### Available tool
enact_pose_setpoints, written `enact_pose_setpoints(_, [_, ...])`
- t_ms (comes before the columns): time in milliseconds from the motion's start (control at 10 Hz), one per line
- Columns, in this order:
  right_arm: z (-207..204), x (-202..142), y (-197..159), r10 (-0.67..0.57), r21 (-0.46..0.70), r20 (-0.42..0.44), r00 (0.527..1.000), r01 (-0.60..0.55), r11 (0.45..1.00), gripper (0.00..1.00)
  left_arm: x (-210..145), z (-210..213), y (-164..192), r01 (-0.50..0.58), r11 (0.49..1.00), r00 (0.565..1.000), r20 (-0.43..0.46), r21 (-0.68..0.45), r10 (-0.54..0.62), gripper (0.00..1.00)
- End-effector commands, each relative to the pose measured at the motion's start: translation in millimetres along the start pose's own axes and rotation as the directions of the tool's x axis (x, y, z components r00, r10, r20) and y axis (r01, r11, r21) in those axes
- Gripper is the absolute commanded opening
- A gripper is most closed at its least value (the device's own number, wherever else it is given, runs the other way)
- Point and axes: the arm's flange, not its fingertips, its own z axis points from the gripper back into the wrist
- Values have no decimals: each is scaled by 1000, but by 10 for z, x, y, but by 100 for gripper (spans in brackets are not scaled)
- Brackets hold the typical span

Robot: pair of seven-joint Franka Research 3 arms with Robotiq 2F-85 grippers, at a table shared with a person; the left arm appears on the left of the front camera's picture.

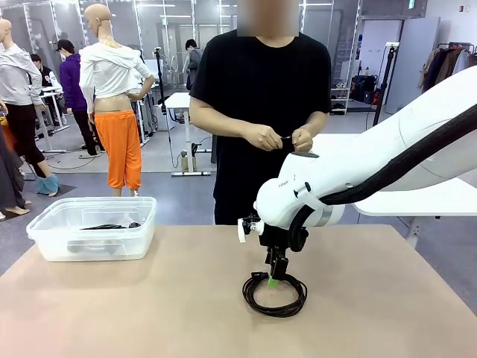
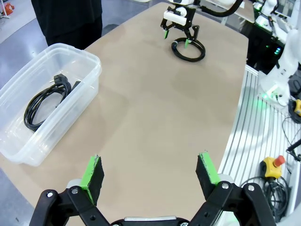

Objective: Organize and store the cables.
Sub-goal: Place the USB Extension Cable into the Organizing box.

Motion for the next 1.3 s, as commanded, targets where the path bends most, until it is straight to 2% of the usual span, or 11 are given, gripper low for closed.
enact_pose_setpoints(0, [-5, 63, -35, -30, -25, -44, 999, 29, 999, 82, 26, 19, 4, -10, 1000, 1000, -2, 1, 10, 100])
enact_pose_setpoints(100, [-17, 70, -37, -28, -20, -44, 999, 27, 999, 45, 26, 19, 4, -10, 1000, 1000, -2, 1, 10, 100])
enact_pose_setpoints(200, [-11, 72, -24, -30, -28, -48, 998, 29, 999, 24, 26, 19, 4, -10, 1000, 1000, -2, 1, 10, 100])
enact_pose_setpoints(300, [2, 78, -19, -37, -38, -66, 997, 35, 999, 36, 26, 19, 4, -10, 1000, 1000, -2, 1, 10, 100])
enact_pose_setpoints(400, [-11, 91, -17, -47, -42, -90, 995, 43, 998, 0, 26, 19, 4, -10, 1000, 1000, -2, 1, 10, 100])
enact_pose_setpoints(900, [217, 232, 48, -88, -48, -84, 993, 84, 995, 0, 26, 19, 4, -10, 1000, 1000, -2, 1, 10, 100])
enact_pose_setpoints(1200, [504, 704, 95, -108, -29, -71, 992, 106, 994, 0, 26, 19, 4, -10, 1000, 1000, -2, 1, 10, 100])
